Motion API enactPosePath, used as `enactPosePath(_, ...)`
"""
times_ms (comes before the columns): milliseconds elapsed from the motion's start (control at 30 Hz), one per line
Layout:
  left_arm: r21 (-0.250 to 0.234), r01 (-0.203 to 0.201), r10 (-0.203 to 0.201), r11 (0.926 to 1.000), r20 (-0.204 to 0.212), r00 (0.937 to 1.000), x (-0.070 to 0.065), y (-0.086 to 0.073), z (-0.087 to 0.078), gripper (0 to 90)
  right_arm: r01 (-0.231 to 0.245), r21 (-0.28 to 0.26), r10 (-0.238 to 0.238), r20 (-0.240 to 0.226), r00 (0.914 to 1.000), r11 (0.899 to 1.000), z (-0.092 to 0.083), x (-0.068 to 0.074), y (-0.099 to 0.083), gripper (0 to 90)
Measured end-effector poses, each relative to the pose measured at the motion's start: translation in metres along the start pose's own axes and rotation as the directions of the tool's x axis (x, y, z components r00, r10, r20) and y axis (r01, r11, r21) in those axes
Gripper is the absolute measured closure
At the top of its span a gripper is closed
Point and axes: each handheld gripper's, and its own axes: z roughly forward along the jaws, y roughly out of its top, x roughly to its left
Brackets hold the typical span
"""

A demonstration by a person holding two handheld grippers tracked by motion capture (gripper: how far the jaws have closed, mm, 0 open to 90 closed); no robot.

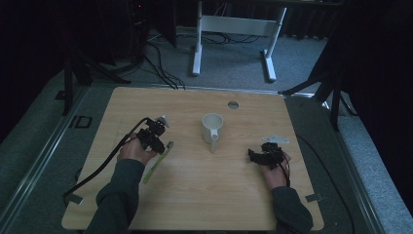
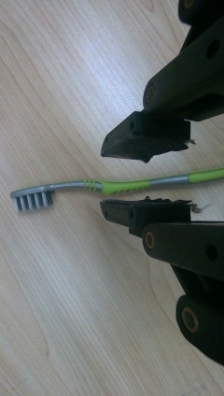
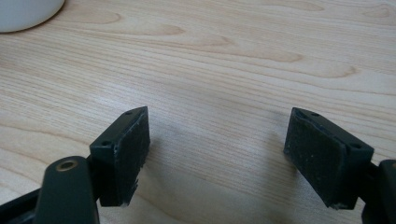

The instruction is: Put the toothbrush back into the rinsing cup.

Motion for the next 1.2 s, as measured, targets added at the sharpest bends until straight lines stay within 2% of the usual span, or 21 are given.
enactPosePath(500, 0.022, 0.006, -0.006, 0.9997, -0.006, 1.0, -0.002, 0.002, 0.007, 69.1, 0.0, 0.0, 0.0, 0.0, 1.0, 1.0, 0.0, 0.0, 0.0, 21.9)
enactPosePath(1200, 0.046, -0.006, 0.007, 0.9989, -0.021, 0.9997, -0.005, 0.004, 0.015, 69.5, 0.001, 0.0, -0.001, 0.0, 1.0, 1.0, 0.0, 0.0, 0.0, 21.9)
